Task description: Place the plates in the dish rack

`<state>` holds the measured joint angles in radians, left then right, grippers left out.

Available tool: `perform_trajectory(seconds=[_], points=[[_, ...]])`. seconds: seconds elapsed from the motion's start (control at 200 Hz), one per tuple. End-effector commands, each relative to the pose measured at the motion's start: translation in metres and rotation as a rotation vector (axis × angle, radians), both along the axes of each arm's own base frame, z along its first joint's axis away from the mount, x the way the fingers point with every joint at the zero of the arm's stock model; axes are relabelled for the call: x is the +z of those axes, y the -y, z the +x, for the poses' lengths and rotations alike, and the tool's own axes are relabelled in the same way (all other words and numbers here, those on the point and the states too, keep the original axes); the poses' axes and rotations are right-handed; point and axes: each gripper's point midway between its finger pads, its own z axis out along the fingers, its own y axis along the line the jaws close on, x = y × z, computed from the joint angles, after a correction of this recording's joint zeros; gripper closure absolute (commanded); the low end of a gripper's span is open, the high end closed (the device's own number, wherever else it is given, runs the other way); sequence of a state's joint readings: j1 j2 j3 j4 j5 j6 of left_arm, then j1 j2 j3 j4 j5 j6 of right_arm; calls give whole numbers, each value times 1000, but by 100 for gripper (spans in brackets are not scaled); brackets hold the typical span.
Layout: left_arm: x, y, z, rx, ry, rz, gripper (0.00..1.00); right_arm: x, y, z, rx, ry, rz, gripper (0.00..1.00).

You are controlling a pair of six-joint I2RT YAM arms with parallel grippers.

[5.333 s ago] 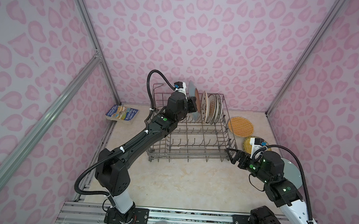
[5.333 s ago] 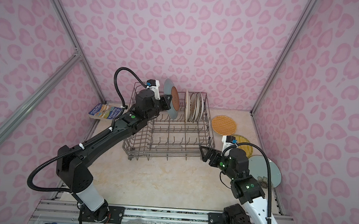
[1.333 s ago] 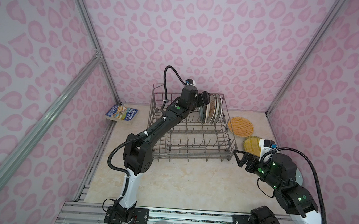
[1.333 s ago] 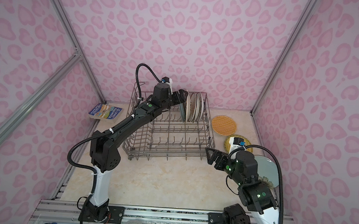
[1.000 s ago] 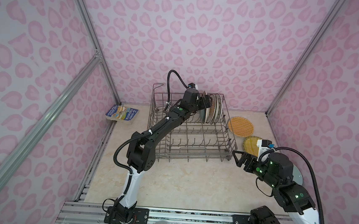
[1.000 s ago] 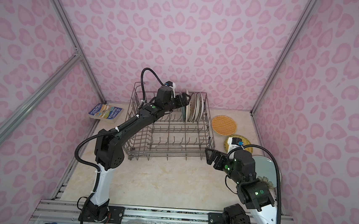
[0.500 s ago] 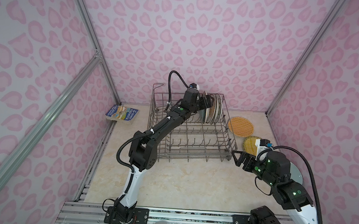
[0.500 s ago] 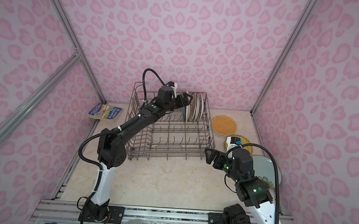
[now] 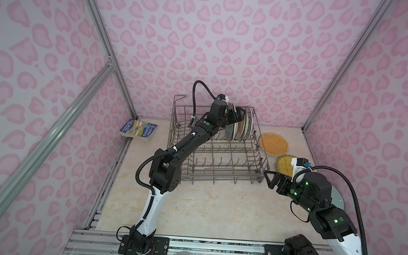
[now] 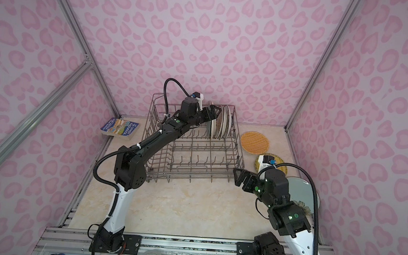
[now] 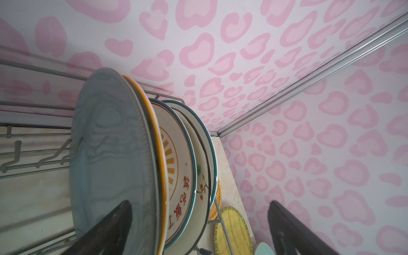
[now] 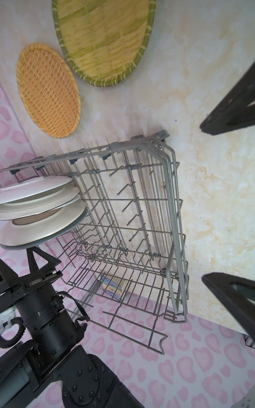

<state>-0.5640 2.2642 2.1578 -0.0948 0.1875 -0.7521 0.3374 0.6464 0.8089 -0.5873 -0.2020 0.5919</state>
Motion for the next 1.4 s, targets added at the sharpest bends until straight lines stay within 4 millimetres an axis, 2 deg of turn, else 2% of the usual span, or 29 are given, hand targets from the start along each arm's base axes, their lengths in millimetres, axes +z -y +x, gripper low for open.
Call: perform_trajectory(seconds=[0.0, 0.17, 0.275, 0.435, 0.465, 0.485, 0.575, 0.69, 0.865, 1.0, 1.025, 1.15, 1.29, 1.395], points=[[20, 2, 0, -9, 49, -26, 2, 13, 0, 4, -8, 42, 11, 3], [24, -10, -4, 23, 45, 0, 2, 18, 3, 4, -20, 52, 4, 3], [46, -25, -17, 32, 74, 15, 2, 14, 2, 11, -29, 45, -9, 3], [99, -68, -56, 59, 172, 49, 2, 12, 3, 29, -61, 41, -6, 3], [100, -77, -63, 60, 172, 50, 2, 13, 6, 33, -79, 44, -2, 3], [110, -84, -70, 61, 186, 39, 2, 14, 7, 35, -88, 46, 2, 3], [127, -113, -96, 66, 212, 35, 3, 12, 15, 48, -123, 35, 39, 3], [149, -144, -133, 71, 268, 30, 2, 3, 32, 72, -189, 6, 111, 3], [180, -174, -183, 53, 346, -5, 3, -21, 70, 96, -308, -42, 162, 4], [187, -188, -222, 3, 399, -21, 3, -46, 102, 99, -404, -88, 204, 4], [174, -189, -226, -8, 384, -1, 3, -51, 109, 98, -428, -96, 215, 4], [161, -195, -255, -53, 410, 22, 3, -78, 134, 90, -529, -143, 248, 4], [148, -191, -293, -171, 441, 16, 3, -105, 160, 70, -670, -222, 277, 3], [129, -193, -311, -202, 423, 7, 3, -119, 186, 42, -848, -300, 212, 3]])
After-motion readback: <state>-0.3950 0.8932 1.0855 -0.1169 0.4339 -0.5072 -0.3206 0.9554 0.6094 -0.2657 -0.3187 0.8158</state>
